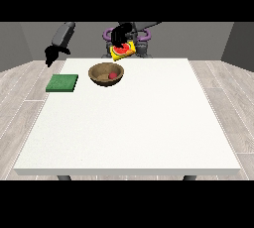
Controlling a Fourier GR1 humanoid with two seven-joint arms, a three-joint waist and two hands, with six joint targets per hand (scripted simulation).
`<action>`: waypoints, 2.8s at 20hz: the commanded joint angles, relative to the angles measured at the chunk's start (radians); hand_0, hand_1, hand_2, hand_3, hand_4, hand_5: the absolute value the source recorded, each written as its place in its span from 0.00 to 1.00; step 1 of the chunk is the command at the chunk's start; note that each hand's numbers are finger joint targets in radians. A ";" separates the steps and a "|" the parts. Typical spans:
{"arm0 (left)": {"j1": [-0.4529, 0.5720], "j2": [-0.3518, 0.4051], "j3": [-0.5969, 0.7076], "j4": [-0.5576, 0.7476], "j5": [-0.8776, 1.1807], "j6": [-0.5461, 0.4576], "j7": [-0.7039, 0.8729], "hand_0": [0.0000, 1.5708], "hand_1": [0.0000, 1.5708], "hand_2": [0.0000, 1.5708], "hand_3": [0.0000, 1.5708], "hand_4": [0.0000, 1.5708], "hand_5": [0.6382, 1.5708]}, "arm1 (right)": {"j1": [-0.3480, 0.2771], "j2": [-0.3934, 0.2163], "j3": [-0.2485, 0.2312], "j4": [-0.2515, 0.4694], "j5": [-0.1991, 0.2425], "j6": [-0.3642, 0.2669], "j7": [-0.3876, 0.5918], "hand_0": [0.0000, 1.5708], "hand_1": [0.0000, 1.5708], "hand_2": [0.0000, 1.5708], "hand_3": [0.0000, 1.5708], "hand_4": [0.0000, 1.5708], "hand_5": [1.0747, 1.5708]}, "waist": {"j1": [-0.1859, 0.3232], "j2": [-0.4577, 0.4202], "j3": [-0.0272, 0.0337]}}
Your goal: Pick the cup and pour the ball into the bowl, then pick the bowl and place it on the pad
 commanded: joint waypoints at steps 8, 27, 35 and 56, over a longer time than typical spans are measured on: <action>0.011 0.046 0.114 -0.071 -0.049 -0.037 -0.117 0.67 0.67 1.00 1.00 0.67 0.99 | 0.038 0.020 0.027 -0.010 0.001 0.046 -0.005 0.00 0.00 0.10 0.18 0.44 0.95 | -0.001 0.005 -0.0008; 0.535 0.114 0.650 -0.179 0.908 0.330 -0.837 0.79 0.79 0.69 0.47 0.90 0.99 | 0.003 -0.009 -0.093 -0.079 -0.118 -0.063 0.028 0.00 0.00 0.26 0.15 0.44 0.95 | 0.302 0.291 -0.0078; 0.465 0.090 0.782 -0.024 1.213 0.037 -0.964 0.00 0.00 0.00 0.00 0.00 0.01 | -0.048 0.022 -0.087 -0.159 -0.142 -0.069 0.033 0.00 0.00 0.00 0.00 0.00 0.99 | 0.248 0.420 -0.0045; 0.561 0.151 0.860 0.134 1.279 -0.006 -0.918 0.00 0.00 0.00 0.00 0.00 0.07 | -0.027 0.299 0.089 -0.211 -0.099 -0.251 0.334 0.00 0.00 0.00 0.00 0.00 1.00 | 0.060 0.043 -0.0010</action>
